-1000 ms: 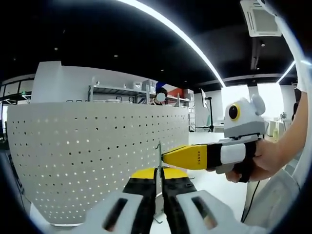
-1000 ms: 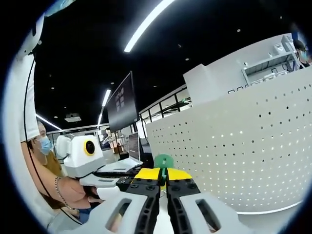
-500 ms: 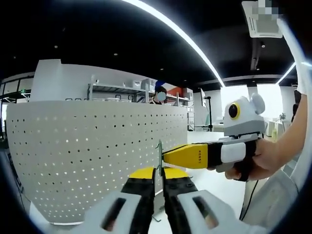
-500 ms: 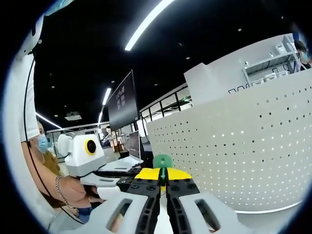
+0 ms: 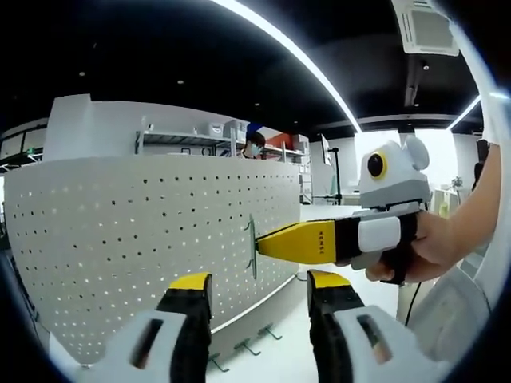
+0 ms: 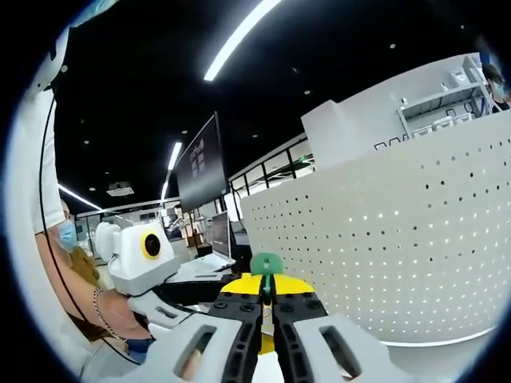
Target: Insert the hook assembly into the mounting plate slot until the hook locks in place.
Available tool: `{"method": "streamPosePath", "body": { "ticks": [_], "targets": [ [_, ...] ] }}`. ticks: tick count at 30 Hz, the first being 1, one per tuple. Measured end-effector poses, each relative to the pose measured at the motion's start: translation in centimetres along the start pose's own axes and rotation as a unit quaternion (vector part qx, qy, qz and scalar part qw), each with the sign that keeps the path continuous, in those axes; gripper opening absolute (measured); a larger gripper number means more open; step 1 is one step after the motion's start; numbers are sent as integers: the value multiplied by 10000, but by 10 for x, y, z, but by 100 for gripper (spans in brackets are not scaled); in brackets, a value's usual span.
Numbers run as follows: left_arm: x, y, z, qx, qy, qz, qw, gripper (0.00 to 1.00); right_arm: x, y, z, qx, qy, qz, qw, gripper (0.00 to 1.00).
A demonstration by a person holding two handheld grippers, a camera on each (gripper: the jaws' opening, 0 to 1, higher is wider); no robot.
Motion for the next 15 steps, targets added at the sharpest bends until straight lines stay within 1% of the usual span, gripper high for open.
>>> {"method": "streamPosePath", "body": {
  "ticks": [2, 5, 8, 11, 15],
  "targets": [
    [0, 0, 1, -15, -3, -14, 10000, 56, 0, 0, 1, 10, 11, -5, 10000, 0],
    [-1, 3, 1, -1, -37, -90, 10000, 67, 0, 0, 0, 10, 12, -2, 10000, 0],
    [0, 6, 0, 16, -81, -162, 9998, 74, 1, 0, 0, 18, 17, -6, 10000, 0],
    [-1, 7, -1, -37, -151, -166, 9997, 86, 1, 0, 0, 18, 25, -10, 10000, 0],
    [-2, 6, -4, 11, -203, -113, 9997, 90, 1, 0, 1, 8, 40, -6, 10000, 0]
  ]
}}
Point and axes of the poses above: the point that each gripper's makers call its tool centre point, and the gripper's own axes: x roughly backward along the fingers, z roughly to its right, y roughly out of its underside, the point moved 2 cm from there along x, roughly backward along the fingers, and after that the axes turned 13 degrees about z, right-handed, at the moved point
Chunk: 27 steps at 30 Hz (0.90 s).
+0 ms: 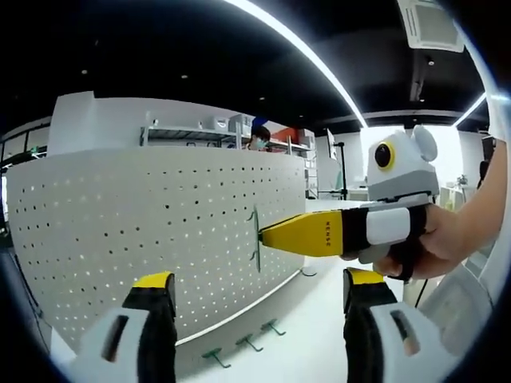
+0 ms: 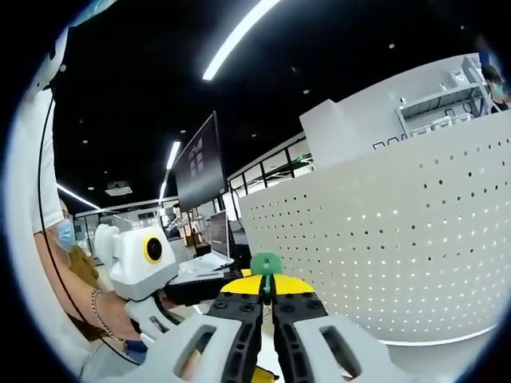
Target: Insert the hook assembly into the mounting plate slot until the hook locks in place.
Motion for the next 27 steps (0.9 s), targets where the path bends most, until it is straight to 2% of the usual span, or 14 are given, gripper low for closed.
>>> {"method": "streamPosePath", "body": {
  "ticks": [7, 12, 17, 27],
  "targets": [
    [1, 4, 0, 30, 16, -89, 10000, 87, 0, -2, 2, 1, 35, 17, 10000, 0],
    [3, 9, 0, 45, 23, -160, 9999, 84, -1, -6, 8, 178, 134, -28, 9997, 0],
    [9, 22, -1, 160, -8, -344, 9993, 82, -1, -12, 17, 360, 245, -72, 9990, 0],
    [28, 43, -5, 301, -175, -498, 9982, 81, -4, -24, 35, 562, 545, -49, 9969, 0]
  ]
}}
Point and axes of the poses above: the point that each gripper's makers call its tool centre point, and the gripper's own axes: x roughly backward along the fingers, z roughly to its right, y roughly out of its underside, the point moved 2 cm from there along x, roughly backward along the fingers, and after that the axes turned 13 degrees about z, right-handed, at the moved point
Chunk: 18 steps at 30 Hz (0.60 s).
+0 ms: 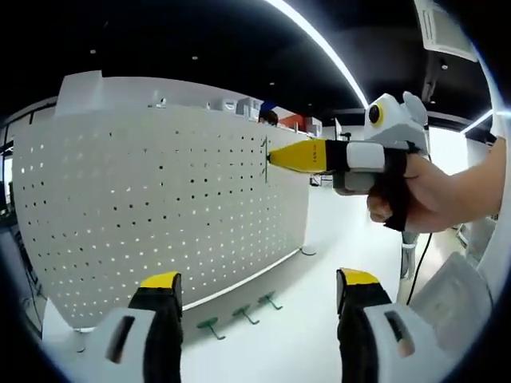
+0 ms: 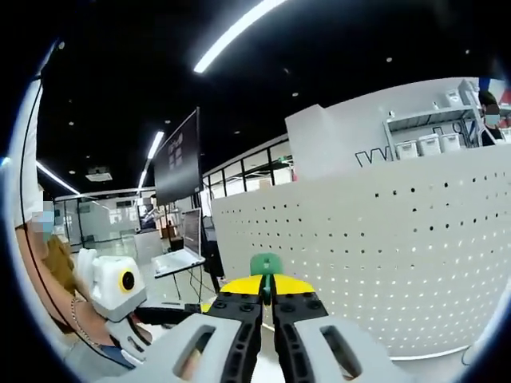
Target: Insert the hook assembly into the mounting plate slot until the hook locks in place.
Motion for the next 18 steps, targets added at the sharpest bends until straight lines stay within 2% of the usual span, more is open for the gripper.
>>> {"method": "streamPosePath", "body": {
  "ticks": [10, 18],
  "targets": [
    [13, 21, -1, 29, -56, -240, 9997, 79, -14, -12, 9, 346, 145, 4, 9993, 0],
    [20, 28, 5, 9, -20, -336, 9994, 77, -26, -23, 17, 584, 336, 82, 9977, 0]
  ]
}}
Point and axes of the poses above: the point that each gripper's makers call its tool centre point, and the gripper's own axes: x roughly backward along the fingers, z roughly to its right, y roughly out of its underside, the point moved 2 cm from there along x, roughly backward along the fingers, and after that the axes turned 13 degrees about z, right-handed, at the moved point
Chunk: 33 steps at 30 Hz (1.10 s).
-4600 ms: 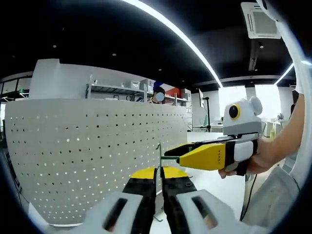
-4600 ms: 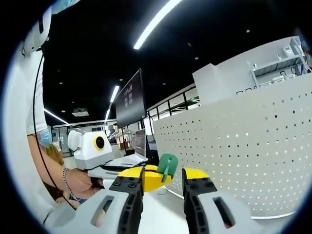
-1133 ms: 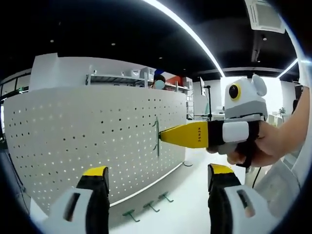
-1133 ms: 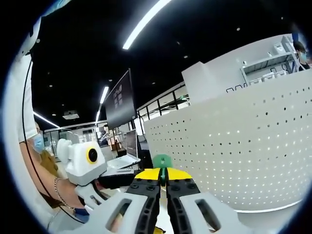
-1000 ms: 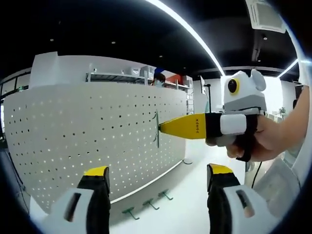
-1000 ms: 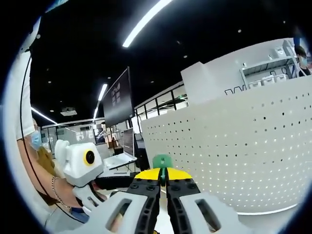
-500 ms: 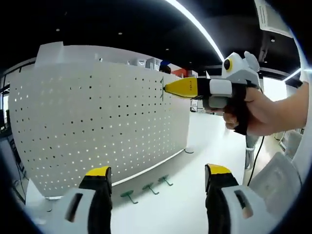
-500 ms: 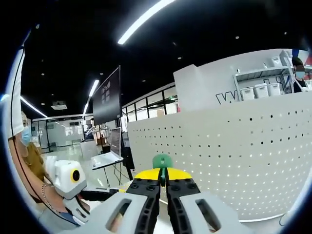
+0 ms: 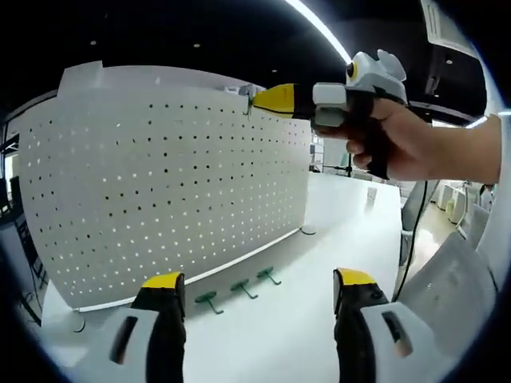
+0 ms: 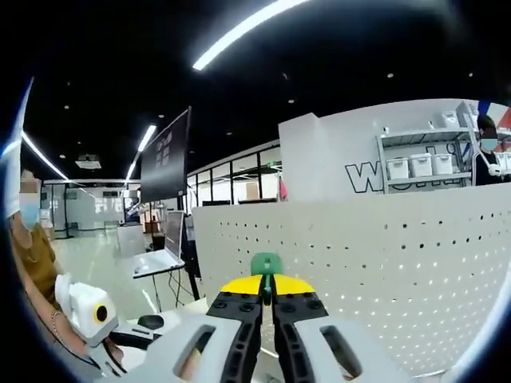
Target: Insert the hook assembly into the mounting plate slot until the hook locks in place.
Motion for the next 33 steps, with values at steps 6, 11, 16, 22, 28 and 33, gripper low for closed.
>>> {"method": "streamPosePath", "body": {
  "ticks": [6, 11, 16, 22, 28, 33],
  "targets": [
    [2, 5, 3, 59, -2, -46, 10000, 77, -11, -2, 8, 180, 192, -70, 9996, 0],
    [3, 8, 4, 77, 8, -69, 9999, 76, -19, -3, 13, 282, 337, -79, 9990, 0],
    [3, 11, 3, 108, -25, -47, 9999, 76, -29, -2, 17, 439, 513, -91, 9977, 0],
    [3, 13, 3, 146, -21, 5, 9999, 75, -41, -2, 20, 588, 634, -57, 9962, 0],
    [4, 18, 5, 133, 4, -22, 9999, 75, -54, 1, 20, 666, 751, -9, 9950, 0],
    [6, 20, 5, 143, 1, -13, 9999, 75, -65, 2, 19, 740, 829, 141, 9937, 0]
  ]
}}
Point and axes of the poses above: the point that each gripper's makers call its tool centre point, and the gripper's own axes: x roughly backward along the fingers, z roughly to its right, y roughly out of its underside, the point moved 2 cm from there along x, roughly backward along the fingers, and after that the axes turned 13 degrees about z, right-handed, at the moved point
